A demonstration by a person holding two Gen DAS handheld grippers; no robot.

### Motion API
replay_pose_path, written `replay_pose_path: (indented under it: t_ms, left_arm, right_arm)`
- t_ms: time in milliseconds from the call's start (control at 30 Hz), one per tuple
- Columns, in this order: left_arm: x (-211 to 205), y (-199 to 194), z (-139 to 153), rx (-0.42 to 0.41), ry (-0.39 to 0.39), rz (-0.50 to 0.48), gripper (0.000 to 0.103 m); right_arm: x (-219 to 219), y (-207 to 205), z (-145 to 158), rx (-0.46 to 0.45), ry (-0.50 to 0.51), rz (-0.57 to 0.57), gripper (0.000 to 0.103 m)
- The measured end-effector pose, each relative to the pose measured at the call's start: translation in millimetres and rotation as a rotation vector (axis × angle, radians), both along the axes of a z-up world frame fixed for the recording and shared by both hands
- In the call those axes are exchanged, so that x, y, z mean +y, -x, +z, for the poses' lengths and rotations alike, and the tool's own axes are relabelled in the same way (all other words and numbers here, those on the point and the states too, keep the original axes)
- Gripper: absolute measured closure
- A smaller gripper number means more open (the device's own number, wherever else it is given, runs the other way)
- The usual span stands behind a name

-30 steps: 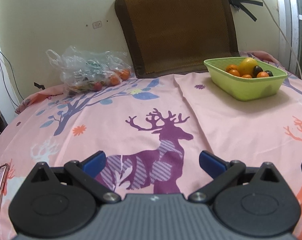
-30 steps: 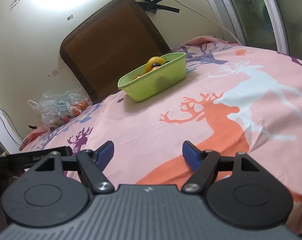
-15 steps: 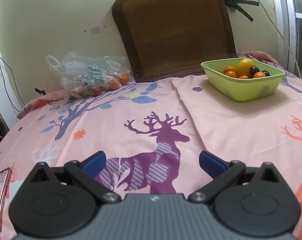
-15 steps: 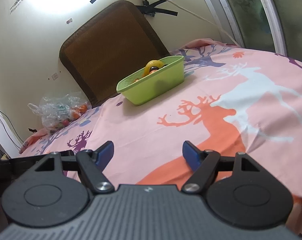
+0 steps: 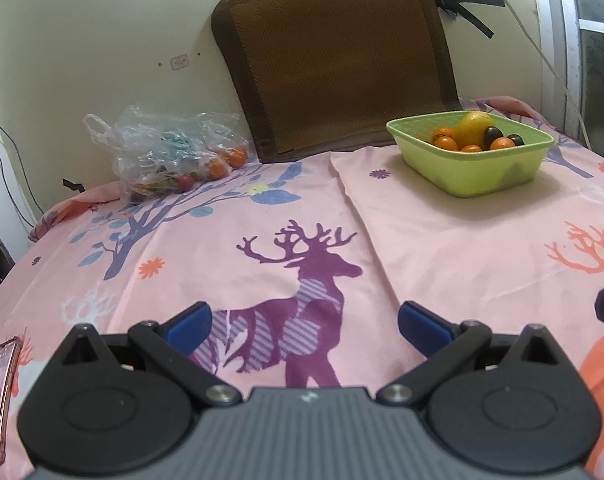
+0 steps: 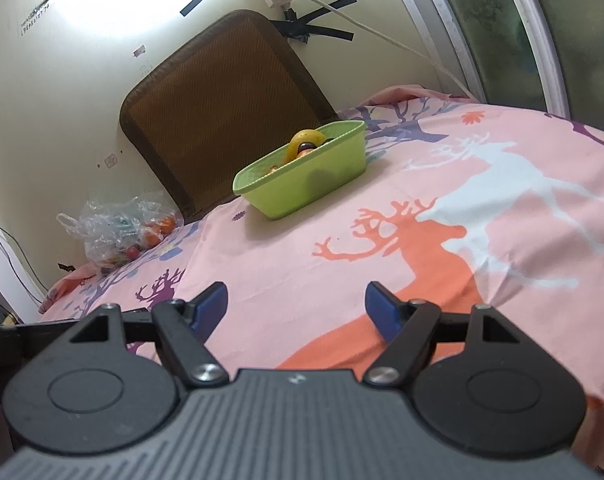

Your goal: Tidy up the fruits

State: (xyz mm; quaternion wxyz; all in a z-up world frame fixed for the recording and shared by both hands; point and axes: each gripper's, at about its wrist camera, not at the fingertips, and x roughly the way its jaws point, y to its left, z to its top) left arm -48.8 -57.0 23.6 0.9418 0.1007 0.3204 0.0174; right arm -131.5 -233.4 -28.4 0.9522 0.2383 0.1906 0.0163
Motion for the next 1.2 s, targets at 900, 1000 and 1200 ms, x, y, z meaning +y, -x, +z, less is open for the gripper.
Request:
replay_pose_path:
  t_ms: [900, 1000, 1200]
  left_arm:
    - [11, -3, -2, 0.055, -0.026, 0.031, 0.0]
    - [9, -4, -3, 0.059, -0.041, 0.032, 0.0]
    - [5, -6, -6, 0.073, -0.062, 0.024, 0.0]
  right_arm:
    - [8, 1, 4, -0.018, 0.034, 0.007, 0.025]
    - [9, 1, 4, -0.019, 0.034, 0.007, 0.025]
    - [7, 1, 3, -0.016, 0.026, 0.006, 0.025]
